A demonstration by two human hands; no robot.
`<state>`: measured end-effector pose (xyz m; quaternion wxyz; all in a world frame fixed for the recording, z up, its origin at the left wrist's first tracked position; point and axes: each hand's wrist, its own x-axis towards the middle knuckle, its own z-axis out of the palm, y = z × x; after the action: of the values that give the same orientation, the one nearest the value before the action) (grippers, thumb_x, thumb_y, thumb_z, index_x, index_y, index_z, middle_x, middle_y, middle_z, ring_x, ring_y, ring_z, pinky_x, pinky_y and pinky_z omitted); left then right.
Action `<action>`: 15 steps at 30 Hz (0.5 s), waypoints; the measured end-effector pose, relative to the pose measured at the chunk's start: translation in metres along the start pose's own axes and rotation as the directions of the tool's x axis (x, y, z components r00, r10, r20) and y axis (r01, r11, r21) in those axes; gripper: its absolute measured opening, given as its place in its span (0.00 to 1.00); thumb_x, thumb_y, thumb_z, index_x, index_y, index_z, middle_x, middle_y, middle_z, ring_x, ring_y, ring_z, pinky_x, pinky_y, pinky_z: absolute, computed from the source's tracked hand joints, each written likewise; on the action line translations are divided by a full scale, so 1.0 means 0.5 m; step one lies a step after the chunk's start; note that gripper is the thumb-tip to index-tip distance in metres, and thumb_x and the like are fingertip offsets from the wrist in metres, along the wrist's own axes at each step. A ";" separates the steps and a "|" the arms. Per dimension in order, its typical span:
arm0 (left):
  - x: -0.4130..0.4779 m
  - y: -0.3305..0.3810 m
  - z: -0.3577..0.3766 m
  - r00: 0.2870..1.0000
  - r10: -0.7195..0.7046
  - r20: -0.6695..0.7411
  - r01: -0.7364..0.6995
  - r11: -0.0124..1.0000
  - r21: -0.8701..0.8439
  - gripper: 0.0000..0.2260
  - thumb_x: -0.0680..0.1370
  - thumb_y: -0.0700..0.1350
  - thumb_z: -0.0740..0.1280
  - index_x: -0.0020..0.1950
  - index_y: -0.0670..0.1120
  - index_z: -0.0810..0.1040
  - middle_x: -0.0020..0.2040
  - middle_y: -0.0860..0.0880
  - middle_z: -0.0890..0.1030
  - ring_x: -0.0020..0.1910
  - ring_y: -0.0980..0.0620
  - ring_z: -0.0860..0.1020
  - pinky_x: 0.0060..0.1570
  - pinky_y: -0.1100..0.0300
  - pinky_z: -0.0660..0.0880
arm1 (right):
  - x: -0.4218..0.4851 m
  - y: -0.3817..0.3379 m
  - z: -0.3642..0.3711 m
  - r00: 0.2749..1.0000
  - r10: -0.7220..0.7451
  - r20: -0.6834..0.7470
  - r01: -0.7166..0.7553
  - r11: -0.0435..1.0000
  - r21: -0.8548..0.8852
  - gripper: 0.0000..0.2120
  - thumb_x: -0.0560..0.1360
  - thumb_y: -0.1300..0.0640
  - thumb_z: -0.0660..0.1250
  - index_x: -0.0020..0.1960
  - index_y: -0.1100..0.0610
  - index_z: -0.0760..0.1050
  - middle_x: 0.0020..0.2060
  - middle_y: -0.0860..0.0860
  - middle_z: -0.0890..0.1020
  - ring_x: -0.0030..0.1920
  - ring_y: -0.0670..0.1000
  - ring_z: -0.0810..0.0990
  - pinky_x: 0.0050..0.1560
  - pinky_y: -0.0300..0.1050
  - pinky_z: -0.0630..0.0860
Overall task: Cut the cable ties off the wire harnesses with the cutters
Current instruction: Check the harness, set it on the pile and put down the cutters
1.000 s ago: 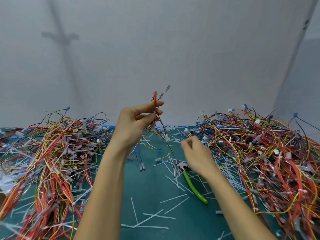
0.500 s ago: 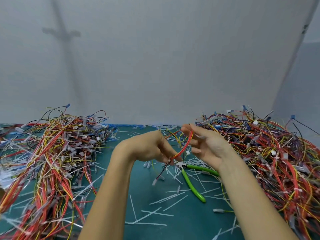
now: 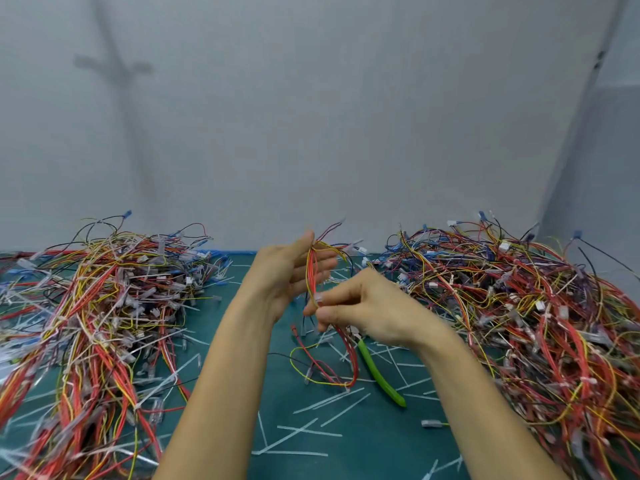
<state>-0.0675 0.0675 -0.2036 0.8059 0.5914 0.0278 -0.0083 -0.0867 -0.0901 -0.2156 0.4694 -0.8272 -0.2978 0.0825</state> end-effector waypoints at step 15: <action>-0.034 0.027 0.008 0.899 0.320 0.300 -0.397 0.885 0.245 0.12 0.76 0.30 0.68 0.52 0.46 0.76 0.45 0.49 0.79 0.38 0.47 0.83 0.47 0.50 0.83 | -0.012 -0.028 -0.066 0.643 0.078 -0.762 0.074 0.984 0.163 0.05 0.79 0.56 0.64 0.47 0.48 0.76 0.43 0.45 0.81 0.40 0.43 0.78 0.43 0.44 0.74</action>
<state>-0.0839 0.0673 -0.1888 0.6909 0.6956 -0.1864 0.0632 -0.0833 -0.1123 -0.1869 0.6235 -0.7390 -0.0619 -0.2477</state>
